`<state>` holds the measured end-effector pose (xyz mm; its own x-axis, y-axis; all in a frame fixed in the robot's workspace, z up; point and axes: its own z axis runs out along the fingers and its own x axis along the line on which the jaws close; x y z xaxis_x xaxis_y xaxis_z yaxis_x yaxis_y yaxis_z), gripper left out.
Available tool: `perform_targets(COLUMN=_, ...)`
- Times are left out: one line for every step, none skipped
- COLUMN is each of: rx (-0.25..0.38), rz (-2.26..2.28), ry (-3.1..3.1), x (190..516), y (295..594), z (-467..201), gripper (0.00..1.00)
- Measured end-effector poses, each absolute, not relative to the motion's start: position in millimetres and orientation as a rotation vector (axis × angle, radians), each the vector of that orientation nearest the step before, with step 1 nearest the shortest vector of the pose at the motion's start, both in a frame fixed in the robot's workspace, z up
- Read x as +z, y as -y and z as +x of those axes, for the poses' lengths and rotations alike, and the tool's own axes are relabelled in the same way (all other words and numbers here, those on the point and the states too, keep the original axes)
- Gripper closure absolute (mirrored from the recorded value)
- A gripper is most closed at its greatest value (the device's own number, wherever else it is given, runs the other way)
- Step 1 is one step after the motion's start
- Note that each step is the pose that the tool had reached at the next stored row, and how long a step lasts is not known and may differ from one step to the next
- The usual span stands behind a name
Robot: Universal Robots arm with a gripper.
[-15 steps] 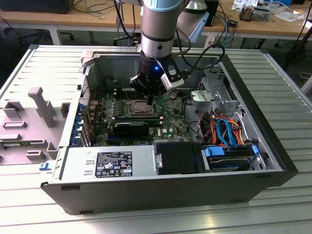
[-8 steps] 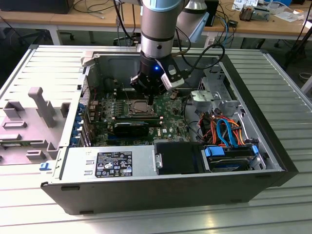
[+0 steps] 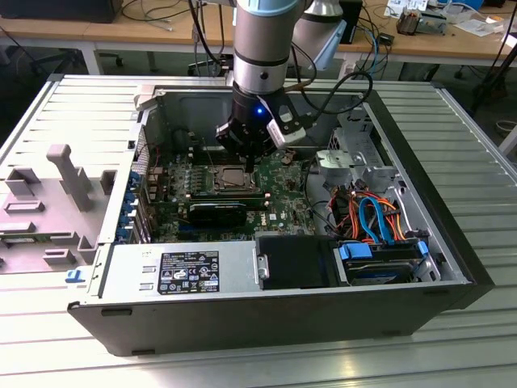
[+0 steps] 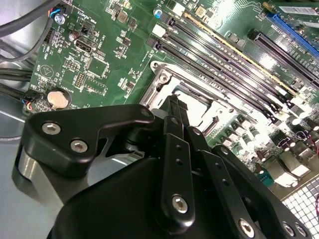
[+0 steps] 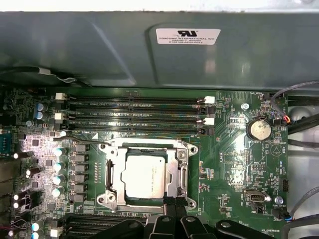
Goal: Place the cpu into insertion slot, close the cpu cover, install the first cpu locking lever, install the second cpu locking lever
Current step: 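Install the first cpu locking lever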
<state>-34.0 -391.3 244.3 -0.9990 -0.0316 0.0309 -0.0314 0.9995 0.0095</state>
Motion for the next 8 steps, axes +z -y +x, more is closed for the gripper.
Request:
perform_targets(rx=-0.014, rz=0.049, ry=3.110, x=244.4, y=391.3, z=-34.0, gripper=0.89)
perform_targets(rx=-0.014, rz=0.049, ry=3.110, x=244.4, y=391.3, z=-34.0, gripper=0.89)
perform_targets(rx=-0.014, rz=0.049, ry=3.110, x=244.5, y=391.3, z=-34.0, gripper=0.89)
perform_targets(rx=-0.014, rz=0.049, ry=3.110, x=244.6, y=391.3, z=-34.3, gripper=0.89)
perform_targets(rx=-0.014, rz=0.049, ry=3.110, x=244.7, y=391.3, z=-34.4, gripper=0.89)
perform_targets(rx=-0.014, rz=0.049, ry=3.110, x=244.8, y=391.3, z=-34.5, gripper=0.89)
perform_targets(rx=-0.014, rz=0.049, ry=3.110, x=245.2, y=391.4, z=-34.7, gripper=0.89)
perform_targets(rx=-0.016, rz=0.049, ry=3.110, x=245.6, y=391.4, z=-34.9, gripper=0.89)
